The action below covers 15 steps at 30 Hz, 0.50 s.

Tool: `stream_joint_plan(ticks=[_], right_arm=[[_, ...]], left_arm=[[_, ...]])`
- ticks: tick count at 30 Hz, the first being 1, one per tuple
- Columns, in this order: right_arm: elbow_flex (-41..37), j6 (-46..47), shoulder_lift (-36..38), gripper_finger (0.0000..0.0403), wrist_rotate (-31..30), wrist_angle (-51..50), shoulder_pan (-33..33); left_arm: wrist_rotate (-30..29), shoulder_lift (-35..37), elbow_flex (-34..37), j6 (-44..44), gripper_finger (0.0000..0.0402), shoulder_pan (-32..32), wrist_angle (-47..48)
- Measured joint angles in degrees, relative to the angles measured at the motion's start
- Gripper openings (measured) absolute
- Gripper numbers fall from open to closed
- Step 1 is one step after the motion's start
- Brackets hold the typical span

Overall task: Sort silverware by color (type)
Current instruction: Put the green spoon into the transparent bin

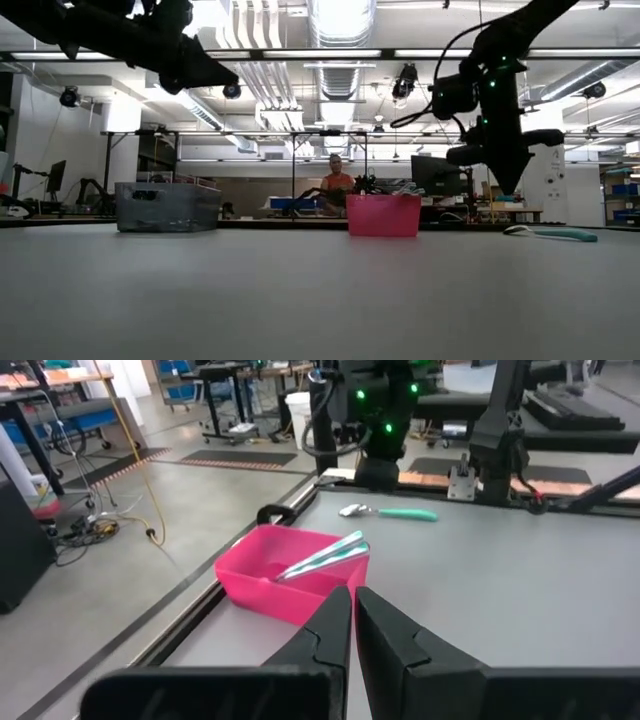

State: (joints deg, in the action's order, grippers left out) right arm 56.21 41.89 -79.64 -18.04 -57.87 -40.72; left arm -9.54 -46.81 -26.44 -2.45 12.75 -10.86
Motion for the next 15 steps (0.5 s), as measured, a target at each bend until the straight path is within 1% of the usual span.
stream_joint_plan(ticks=[4, 12, 15], right_arm=[[0.00, -1.51, -0.89, 0.0026, 0.38, 0.15, -2.47], [0.00, -2.82, -2.42, 0.0104, 0.47, 0.27, -4.95], [0.00, -1.71, -2.40, 0.0123, 1.40, 0.22, -4.80]], left_arm=[[0.00, 0.00, -0.02, 0.02, 0.0001, 0.00, 1.47], [0.00, -0.02, -0.02, 0.02, 0.0001, 0.00, 1.85], [0.00, -0.02, -0.02, 0.02, 0.0001, 0.00, 1.93]])
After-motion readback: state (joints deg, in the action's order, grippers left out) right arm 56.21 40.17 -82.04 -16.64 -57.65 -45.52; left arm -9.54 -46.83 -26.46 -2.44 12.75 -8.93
